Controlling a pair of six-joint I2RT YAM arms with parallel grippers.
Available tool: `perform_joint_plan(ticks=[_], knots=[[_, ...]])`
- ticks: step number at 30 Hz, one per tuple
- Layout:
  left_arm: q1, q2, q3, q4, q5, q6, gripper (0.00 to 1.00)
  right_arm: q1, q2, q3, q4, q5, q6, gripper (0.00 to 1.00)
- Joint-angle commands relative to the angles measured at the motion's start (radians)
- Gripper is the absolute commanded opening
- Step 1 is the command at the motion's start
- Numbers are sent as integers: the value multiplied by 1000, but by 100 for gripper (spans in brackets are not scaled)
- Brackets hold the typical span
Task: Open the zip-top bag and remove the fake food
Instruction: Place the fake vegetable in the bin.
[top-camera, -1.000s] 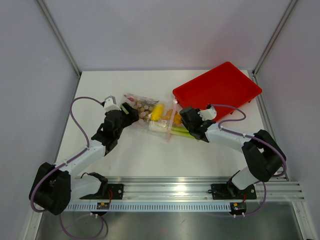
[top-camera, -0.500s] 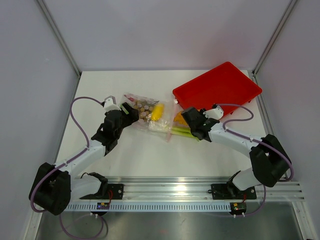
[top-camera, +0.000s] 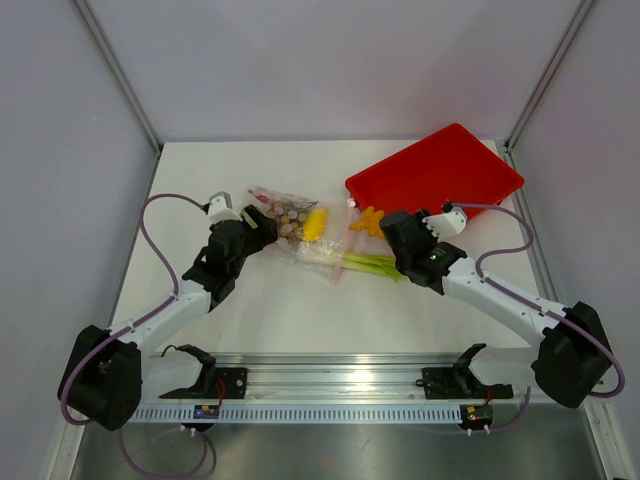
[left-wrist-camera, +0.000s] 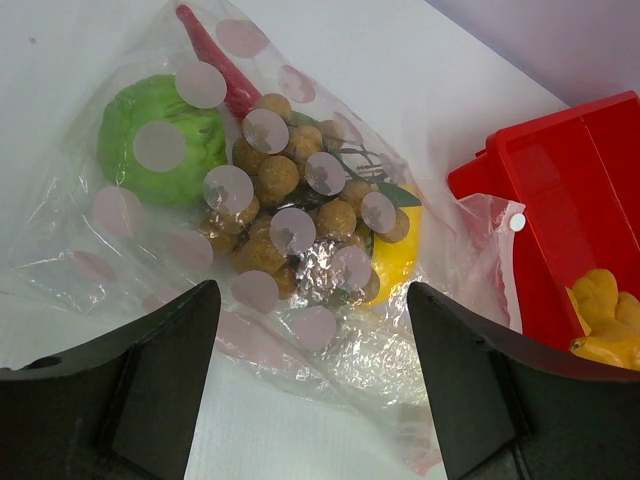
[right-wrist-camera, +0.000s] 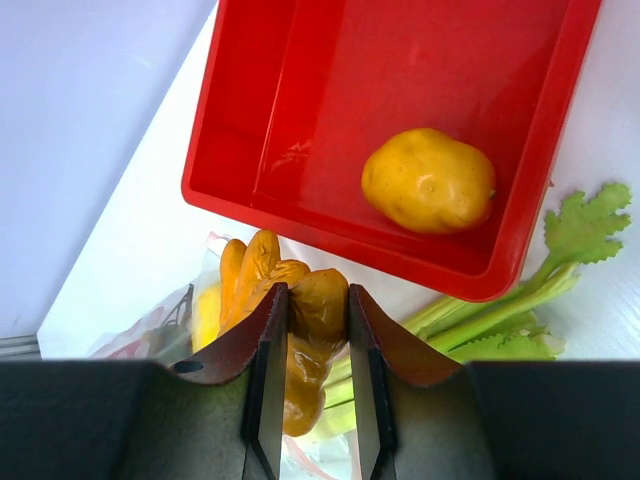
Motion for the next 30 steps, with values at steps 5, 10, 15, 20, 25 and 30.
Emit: perform_joint_plan(ticks=[5,10,15,20,25,30], knots=[[-2,-31,27,33,-9,-1,79,0,-49,-17,42,98,-37,27],[-2,-30,26,35,-7,-1,79,-75,-63,-34,65,63,-45,27],[-2,-31,26,33,-6,-1,79,-163,-58,-54,109,-11,-67,27],[-2,-31,27,35,-4,-2,79,-216,-29,-48,149,-23,-93,27],[-2,-28,26,39,-3,-1,80,-264,11,-48,200,-31,-110,27],[-2,-18,29,41,0,-1,79,-319,55,-48,195,-80,-85,26]])
